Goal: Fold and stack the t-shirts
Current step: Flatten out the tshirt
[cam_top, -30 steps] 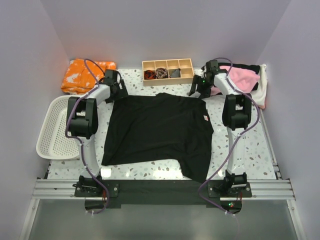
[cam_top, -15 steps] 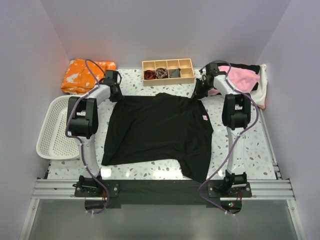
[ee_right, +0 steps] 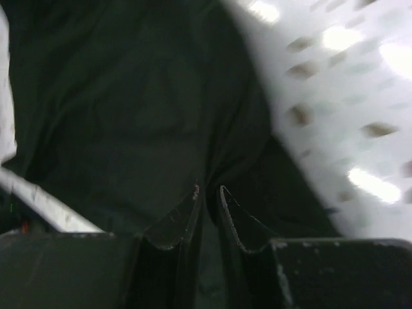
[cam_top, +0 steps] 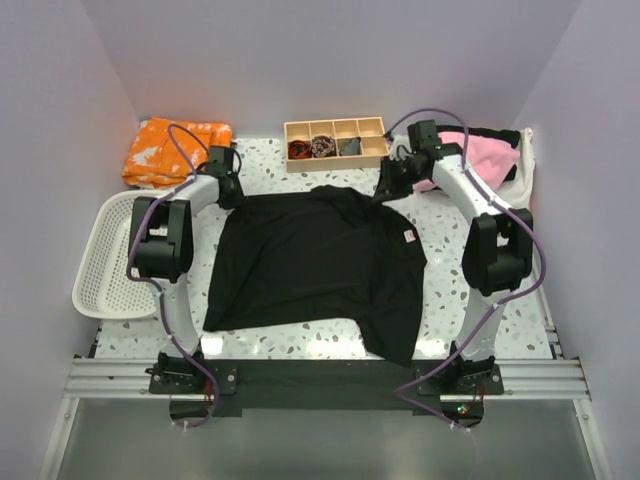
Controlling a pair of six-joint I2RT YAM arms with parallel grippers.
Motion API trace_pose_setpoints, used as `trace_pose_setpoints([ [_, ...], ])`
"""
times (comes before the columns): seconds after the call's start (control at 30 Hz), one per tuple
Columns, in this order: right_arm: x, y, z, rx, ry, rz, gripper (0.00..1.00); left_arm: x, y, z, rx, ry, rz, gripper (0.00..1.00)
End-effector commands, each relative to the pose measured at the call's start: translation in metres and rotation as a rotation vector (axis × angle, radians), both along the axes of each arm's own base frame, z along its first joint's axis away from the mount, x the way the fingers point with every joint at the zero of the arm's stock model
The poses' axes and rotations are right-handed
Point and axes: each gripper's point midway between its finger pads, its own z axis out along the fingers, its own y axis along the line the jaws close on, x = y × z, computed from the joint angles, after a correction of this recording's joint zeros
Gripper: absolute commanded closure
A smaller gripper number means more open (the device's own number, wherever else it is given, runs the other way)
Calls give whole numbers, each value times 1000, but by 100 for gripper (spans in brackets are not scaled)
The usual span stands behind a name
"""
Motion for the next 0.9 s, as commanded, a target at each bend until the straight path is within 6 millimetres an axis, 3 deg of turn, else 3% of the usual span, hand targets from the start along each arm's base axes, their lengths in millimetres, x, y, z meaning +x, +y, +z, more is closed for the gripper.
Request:
trace_pose_setpoints([
  [0.0,-116,61,-25,22,234,271,79,-14,1,4,-22,12,11,83],
  [0.03,-144,60,-47,6,338,293,79,-15,1,3,-23,17,12,83],
  [0.1,-180,60,-75,-72,465,302,75,-18,1,0,-23,24,10,83],
  [0.13,-204,49,-92,-121,546,295,75,-17,1,0,-26,25,8,83],
  [0.2,-213,45,-104,-158,567,255,59,-17,0,-2,-30,25,7,83],
  [0.23,-210,41,-106,-178,553,223,58,-16,-2,-2,-37,26,4,83],
  [0.3,-184,41,-93,-202,423,150,52,-16,-2,-3,-40,27,4,83],
  [0.37,-149,43,-66,-213,279,81,40,-16,-3,-2,-44,25,1,83],
  [0.43,-114,45,-45,-183,164,21,36,-16,-3,-2,-43,23,2,82],
  [0.47,-105,46,-37,-164,135,4,30,-18,-3,-2,-43,26,2,82],
  [0.57,-78,51,-15,-71,67,-27,28,-20,-2,-2,-39,28,1,82],
  [0.67,-53,38,-11,-73,15,-110,25,-21,-1,-3,-35,27,4,82],
  [0.77,-33,28,-23,-42,37,-146,26,-21,-1,-4,-34,30,4,82],
  [0.8,-29,26,-35,-43,61,-147,27,-21,-1,-4,-35,30,5,82],
  [0.87,-19,28,-37,-43,48,-125,29,-22,-1,-4,-36,32,4,82],
])
